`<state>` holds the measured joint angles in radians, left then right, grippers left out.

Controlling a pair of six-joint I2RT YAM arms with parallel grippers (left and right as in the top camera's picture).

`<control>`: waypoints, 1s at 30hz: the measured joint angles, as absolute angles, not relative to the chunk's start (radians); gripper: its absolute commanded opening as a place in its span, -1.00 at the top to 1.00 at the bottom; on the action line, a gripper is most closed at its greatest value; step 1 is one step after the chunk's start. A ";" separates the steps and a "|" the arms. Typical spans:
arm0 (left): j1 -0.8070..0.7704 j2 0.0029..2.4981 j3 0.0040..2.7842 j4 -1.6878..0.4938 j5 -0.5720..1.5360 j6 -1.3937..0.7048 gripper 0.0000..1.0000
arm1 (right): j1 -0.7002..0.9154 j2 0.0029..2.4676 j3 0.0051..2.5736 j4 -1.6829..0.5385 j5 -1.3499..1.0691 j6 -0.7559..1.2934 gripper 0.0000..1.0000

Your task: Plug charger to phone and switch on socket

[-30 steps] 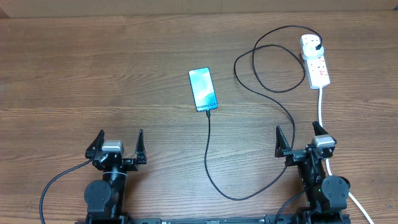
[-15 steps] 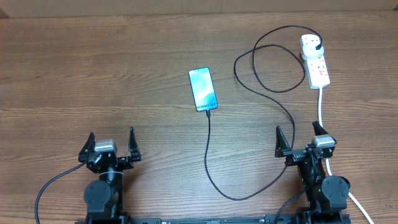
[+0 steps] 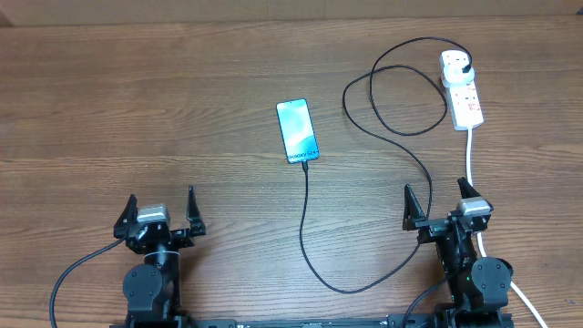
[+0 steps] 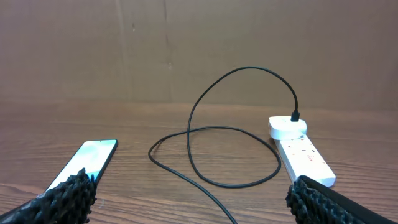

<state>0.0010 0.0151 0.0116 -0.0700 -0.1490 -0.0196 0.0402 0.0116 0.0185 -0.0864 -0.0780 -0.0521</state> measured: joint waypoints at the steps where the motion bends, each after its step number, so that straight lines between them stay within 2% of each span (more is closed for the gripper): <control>1: 0.001 0.015 0.011 -0.069 -0.155 -0.025 -1.00 | 0.040 0.012 0.019 -0.086 -0.078 -0.052 -1.00; 30: 0.001 0.015 0.011 -0.067 -0.150 -0.044 -0.99 | 0.040 0.012 0.019 -0.086 -0.078 -0.052 -1.00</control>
